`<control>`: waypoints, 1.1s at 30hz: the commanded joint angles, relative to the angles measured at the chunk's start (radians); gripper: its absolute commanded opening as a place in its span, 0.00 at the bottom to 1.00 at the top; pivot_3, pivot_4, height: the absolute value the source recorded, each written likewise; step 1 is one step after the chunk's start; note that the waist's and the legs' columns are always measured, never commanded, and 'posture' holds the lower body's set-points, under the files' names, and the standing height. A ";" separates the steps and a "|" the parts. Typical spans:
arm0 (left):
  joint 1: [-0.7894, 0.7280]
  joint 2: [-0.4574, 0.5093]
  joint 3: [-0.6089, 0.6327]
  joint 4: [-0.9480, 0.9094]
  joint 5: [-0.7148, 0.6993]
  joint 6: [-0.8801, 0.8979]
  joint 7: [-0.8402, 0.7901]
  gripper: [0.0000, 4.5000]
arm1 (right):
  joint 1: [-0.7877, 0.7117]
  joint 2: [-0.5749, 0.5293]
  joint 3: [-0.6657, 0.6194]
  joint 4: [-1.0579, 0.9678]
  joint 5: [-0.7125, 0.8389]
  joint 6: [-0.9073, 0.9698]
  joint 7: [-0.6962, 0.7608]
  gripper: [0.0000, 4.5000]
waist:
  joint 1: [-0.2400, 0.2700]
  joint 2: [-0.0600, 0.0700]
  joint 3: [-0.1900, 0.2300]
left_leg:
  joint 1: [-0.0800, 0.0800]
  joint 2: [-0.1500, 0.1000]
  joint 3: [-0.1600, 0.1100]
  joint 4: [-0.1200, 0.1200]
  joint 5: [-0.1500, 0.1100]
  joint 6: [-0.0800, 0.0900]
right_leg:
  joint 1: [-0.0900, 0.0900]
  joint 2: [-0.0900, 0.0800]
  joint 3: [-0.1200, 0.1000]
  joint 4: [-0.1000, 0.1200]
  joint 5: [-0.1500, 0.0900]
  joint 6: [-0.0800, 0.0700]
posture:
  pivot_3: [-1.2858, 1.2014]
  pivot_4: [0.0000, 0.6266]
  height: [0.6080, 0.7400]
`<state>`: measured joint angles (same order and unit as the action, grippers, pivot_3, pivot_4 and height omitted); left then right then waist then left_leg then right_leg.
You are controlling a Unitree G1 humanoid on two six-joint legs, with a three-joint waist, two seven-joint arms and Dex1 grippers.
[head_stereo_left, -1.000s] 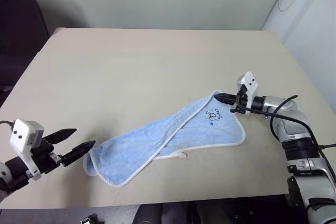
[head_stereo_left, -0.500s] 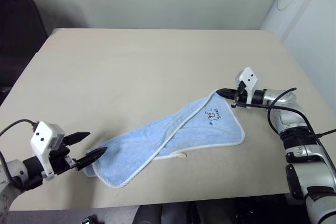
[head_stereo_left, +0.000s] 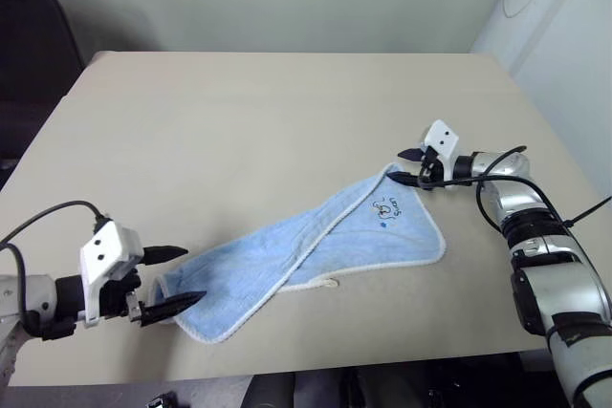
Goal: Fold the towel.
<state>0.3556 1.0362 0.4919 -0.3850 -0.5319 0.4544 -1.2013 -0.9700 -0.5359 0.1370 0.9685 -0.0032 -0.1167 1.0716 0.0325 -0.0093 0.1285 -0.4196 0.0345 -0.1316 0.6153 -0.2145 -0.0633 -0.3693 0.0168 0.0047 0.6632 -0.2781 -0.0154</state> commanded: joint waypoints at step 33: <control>0.063 0.071 -0.090 -0.053 0.189 -0.402 -0.234 1.00 | -0.113 0.075 -0.031 0.259 -0.092 -0.131 -0.062 0.01 | -0.017 0.000 0.000 | -0.001 0.002 0.001 0.000 -0.007 0.004 | -0.002 0.000 0.000 0.001 -0.001 -0.002 | 0.52 0.24 1.00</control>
<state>0.4152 1.0891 0.3825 -0.4060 -0.3372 0.0612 -1.4186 -1.0805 -0.4594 0.1238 1.2501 -0.1018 -0.2310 1.0172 0.0158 -0.0093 0.1285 -0.4209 0.0361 -0.1310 0.6150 -0.2213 -0.0589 -0.3709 0.0166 0.0044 0.6638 -0.2795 -0.0179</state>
